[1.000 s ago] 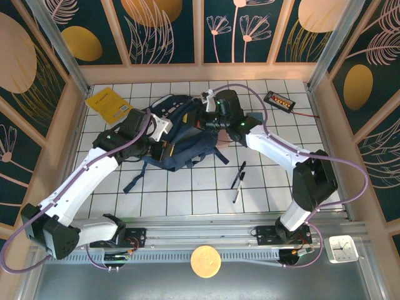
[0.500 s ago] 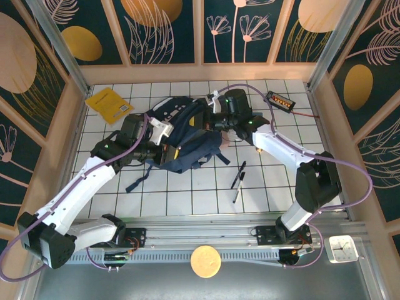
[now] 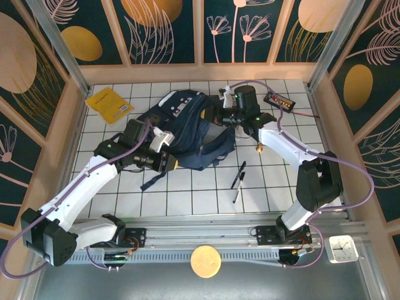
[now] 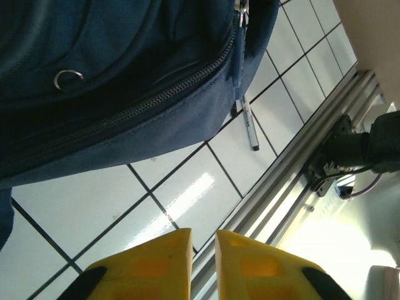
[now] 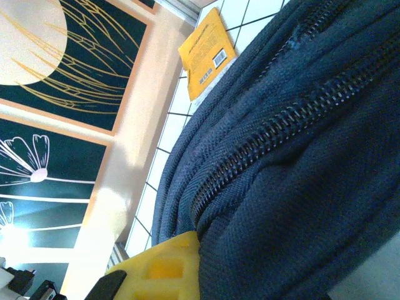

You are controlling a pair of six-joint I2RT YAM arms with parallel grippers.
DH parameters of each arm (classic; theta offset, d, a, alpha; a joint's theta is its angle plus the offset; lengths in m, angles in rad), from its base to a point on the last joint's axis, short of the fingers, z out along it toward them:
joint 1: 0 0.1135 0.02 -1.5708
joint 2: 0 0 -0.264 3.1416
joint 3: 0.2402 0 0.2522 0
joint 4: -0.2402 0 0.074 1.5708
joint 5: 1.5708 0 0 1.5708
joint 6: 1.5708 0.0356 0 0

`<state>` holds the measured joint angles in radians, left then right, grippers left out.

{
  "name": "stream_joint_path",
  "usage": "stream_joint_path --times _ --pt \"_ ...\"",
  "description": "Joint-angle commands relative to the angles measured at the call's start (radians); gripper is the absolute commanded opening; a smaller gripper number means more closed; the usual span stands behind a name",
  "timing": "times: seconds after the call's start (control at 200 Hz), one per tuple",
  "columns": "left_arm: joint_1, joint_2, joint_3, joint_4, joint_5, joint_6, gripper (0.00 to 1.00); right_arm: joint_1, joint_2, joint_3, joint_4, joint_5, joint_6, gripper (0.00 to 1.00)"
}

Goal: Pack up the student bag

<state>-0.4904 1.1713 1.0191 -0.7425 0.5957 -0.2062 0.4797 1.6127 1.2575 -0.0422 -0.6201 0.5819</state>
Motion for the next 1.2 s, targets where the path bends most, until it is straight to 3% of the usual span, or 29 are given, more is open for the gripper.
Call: stream_joint_path --times 0.0,0.165,0.355,0.681,0.901,1.196 --pt "0.004 0.001 0.009 -0.010 0.001 0.003 0.41 -0.001 -0.057 0.021 0.079 0.034 -0.003 0.00" --pt "-0.009 0.039 0.041 0.101 0.017 -0.057 0.47 0.021 -0.065 0.043 0.052 0.053 0.006 0.00" --pt "-0.107 0.155 0.159 0.126 -0.065 -0.102 0.50 0.037 -0.066 0.067 0.039 0.068 0.009 0.00" --pt "-0.156 0.271 0.301 -0.047 -0.259 -0.090 0.51 0.045 -0.059 0.088 0.042 0.071 0.023 0.00" --pt "-0.185 0.309 0.329 -0.061 -0.284 -0.096 0.50 0.055 -0.050 0.103 0.051 0.074 0.041 0.00" --pt "-0.249 0.351 0.382 -0.095 -0.469 -0.131 0.52 0.097 -0.032 0.121 0.068 0.102 0.112 0.00"
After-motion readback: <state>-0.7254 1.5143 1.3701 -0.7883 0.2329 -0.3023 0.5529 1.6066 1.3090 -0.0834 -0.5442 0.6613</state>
